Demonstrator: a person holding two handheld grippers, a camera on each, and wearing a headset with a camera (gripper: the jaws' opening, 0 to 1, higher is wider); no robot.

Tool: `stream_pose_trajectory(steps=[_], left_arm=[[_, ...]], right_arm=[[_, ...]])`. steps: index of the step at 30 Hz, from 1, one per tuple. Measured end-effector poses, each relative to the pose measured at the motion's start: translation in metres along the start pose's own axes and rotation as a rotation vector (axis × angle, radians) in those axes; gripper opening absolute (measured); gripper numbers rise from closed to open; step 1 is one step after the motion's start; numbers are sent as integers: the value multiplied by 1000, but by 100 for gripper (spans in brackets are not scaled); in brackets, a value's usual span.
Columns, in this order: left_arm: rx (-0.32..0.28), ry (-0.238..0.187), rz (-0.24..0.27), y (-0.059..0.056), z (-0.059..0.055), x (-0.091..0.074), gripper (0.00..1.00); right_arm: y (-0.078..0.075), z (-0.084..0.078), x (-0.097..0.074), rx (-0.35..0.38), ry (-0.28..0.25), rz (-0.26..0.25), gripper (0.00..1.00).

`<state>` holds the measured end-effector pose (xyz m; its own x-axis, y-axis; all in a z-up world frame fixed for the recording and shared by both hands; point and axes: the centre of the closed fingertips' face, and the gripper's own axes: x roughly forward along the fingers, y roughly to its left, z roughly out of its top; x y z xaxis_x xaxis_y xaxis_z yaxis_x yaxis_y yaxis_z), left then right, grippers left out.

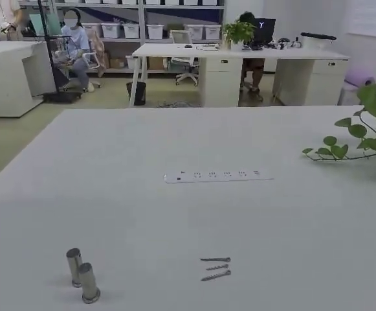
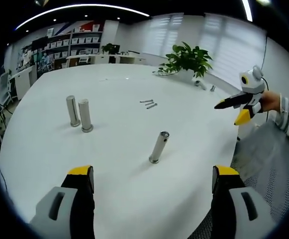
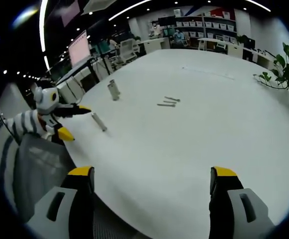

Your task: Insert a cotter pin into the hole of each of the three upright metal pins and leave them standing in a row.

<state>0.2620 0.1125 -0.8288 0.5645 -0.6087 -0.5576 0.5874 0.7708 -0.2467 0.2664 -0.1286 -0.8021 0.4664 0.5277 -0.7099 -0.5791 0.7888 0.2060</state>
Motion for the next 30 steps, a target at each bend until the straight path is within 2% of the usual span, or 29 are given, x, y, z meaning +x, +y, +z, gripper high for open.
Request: stream_pose_trajectory(steps=[7, 10, 14, 24, 30], left_arm=[[-32, 0, 17, 3, -1, -2, 99], [-73, 7, 4, 1, -6, -2, 99], [-67, 11, 12, 0, -7, -2, 99], [-108, -20, 25, 2, 0, -8, 99], [-114, -32, 54, 7, 3, -12, 99]], right_arm=[[-8, 13, -5, -3, -24, -15, 97], [-9, 19, -6, -5, -38, -23, 97], [-12, 24, -6, -11, -39, -31, 97], [-17, 39, -4, -80, 9, -15, 96], [-20, 53, 1, -123, 29, -1, 96]])
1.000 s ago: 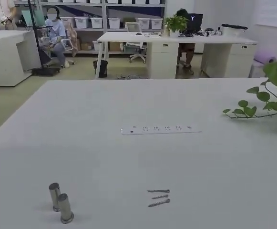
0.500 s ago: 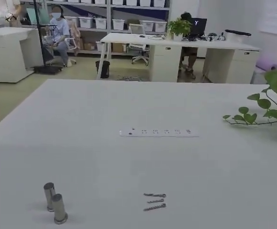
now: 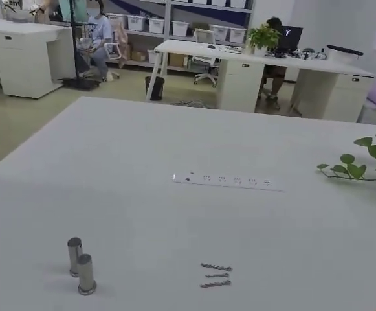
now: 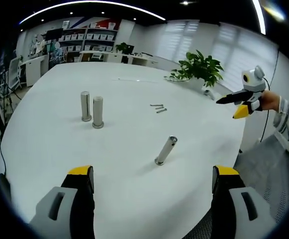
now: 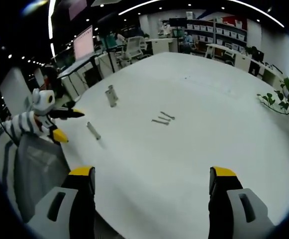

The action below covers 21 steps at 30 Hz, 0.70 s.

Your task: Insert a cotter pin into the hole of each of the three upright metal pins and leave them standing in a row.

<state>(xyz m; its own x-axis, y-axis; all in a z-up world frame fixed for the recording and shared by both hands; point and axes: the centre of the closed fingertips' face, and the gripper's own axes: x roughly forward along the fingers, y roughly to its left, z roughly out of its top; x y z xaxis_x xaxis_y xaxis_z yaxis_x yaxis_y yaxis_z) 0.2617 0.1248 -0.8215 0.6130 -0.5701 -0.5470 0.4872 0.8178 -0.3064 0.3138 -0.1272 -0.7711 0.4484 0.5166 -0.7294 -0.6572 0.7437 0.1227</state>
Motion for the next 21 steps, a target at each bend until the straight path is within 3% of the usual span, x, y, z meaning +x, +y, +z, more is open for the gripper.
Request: stream_pose_trajectory(steps=[6, 9, 16, 21], left_arm=[[0, 5, -2, 0, 0, 0, 99], [-30, 20, -35, -6, -2, -1, 99], [2, 40, -58, -15, -1, -3, 99], [1, 28, -62, -18, 4, -3, 99]], right_arm=[[3, 13, 8, -49, 22, 33, 96], [5, 20, 14, -88, 37, 52, 96], [2, 30, 25, -148, 69, 80, 96], [-1, 30, 34, -178, 109, 98, 96]])
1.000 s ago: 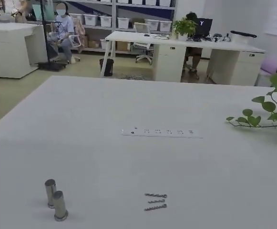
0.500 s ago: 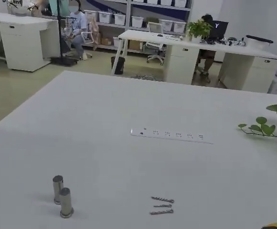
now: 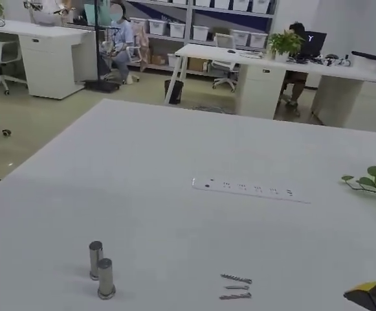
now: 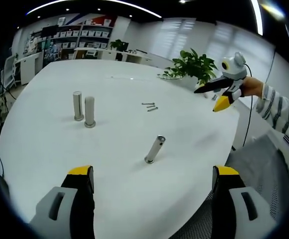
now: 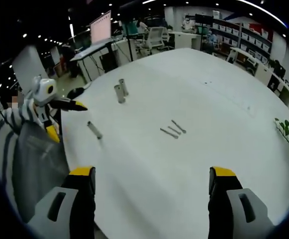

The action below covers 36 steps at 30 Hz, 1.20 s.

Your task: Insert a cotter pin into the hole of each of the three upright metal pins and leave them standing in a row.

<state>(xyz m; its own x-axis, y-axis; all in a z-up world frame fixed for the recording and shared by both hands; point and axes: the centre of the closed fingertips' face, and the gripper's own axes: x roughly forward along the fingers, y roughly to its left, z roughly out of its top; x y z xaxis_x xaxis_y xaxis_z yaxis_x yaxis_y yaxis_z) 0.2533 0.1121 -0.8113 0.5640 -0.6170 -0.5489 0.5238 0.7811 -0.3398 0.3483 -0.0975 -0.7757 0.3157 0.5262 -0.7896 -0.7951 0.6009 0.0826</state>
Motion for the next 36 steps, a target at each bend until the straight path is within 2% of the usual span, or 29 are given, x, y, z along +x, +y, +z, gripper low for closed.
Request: stream_pose_trajectory(steps=[3, 7, 9, 15, 20, 26, 30, 36], left_arm=[[-2, -3, 2, 0, 1, -1, 99], [4, -5, -3, -1, 2, -2, 99], [28, -27, 15, 1, 4, -2, 99], [14, -31, 7, 2, 5, -2, 98], [12, -5, -1, 5, -1, -2, 99], [3, -13, -6, 7, -1, -2, 99], [7, -14, -3, 8, -1, -1, 99], [3, -13, -3, 8, -1, -2, 99]], right_arm=[[0, -6, 5, -10, 59, 36, 96], [-4, -7, 14, -55, 88, 52, 95], [-6, -5, 19, -51, 90, 71, 96], [-9, 10, 30, -48, 76, 112, 95], [-13, 14, 39, -84, 105, 121, 94], [-19, 12, 48, -114, 149, 122, 94], [-19, 6, 55, -151, 197, 135, 94], [-17, 1, 61, -190, 239, 154, 92]])
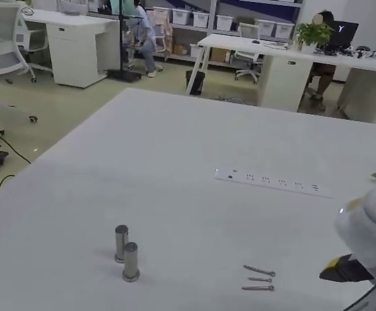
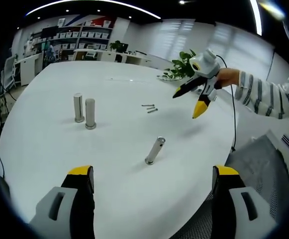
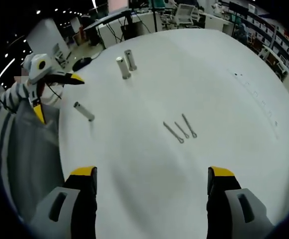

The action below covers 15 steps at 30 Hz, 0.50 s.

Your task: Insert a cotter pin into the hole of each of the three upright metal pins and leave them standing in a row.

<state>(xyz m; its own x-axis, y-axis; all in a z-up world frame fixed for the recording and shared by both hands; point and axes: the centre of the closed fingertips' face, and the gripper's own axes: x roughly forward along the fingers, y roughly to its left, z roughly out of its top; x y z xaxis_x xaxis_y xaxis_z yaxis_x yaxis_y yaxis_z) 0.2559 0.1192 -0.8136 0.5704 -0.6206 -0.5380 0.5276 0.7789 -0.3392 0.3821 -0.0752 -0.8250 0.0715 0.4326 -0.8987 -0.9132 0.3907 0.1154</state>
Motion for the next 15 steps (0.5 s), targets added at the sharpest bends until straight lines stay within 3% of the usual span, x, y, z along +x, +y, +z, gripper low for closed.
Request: stream_pose_trajectory(steps=[15], left_arm=[[-27, -15, 5, 0, 3, -2, 98]], right_arm=[[2, -7, 15, -71, 78, 39, 89]])
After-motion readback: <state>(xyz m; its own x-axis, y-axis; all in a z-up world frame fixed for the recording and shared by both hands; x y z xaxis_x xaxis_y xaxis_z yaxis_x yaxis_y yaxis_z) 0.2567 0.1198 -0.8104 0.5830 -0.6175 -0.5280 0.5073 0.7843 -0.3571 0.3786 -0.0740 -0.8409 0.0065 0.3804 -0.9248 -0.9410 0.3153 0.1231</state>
